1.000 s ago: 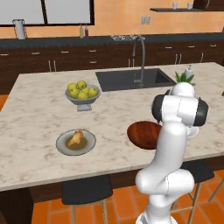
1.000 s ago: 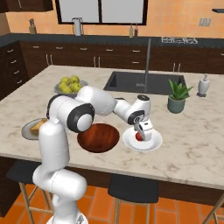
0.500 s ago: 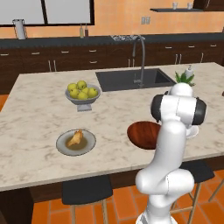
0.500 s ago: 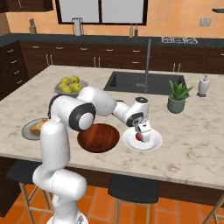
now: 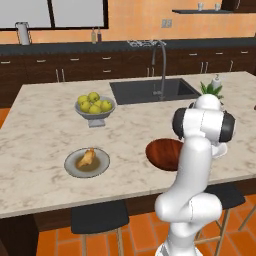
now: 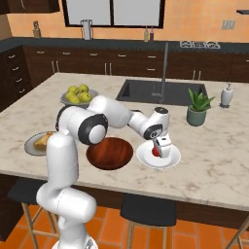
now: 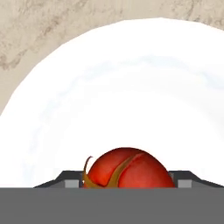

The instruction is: Pick the chicken drumstick and tomato from their plates and place them in the bowl. Then put the bowl in the fridge.

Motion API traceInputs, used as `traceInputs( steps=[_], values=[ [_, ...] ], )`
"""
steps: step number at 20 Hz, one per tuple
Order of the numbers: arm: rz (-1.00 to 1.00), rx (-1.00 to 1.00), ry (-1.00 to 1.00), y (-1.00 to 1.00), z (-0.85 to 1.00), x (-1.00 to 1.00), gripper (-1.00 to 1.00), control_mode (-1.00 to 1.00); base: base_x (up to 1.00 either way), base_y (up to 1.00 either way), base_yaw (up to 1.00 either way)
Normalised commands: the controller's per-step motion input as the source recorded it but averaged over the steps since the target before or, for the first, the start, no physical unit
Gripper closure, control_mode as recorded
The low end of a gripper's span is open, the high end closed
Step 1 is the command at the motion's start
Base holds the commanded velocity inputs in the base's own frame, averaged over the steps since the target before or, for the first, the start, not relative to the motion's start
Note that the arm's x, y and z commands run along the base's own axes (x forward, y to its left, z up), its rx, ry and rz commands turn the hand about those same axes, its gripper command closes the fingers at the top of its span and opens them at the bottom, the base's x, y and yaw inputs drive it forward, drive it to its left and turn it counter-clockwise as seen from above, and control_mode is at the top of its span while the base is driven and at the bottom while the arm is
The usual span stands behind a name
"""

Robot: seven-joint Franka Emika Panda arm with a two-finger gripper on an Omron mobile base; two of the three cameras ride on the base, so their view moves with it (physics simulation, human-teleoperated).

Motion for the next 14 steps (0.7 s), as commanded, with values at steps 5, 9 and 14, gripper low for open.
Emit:
traceInputs(
  steps=[5,9,14],
  values=[
    [0.03,0.02,-0.10,0.52,0.75,-0.95,1.00,-1.00,0.00,0.00,0.00],
    [0.07,0.01,-0.05,0.84,0.88,-0.96,1.00,-1.00,0.00,0.00,0.00],
    [0.11,0.00,0.00,1.00,0.51,-0.61,1.00,-1.00,0.00,0.00,0.00]
  ],
)
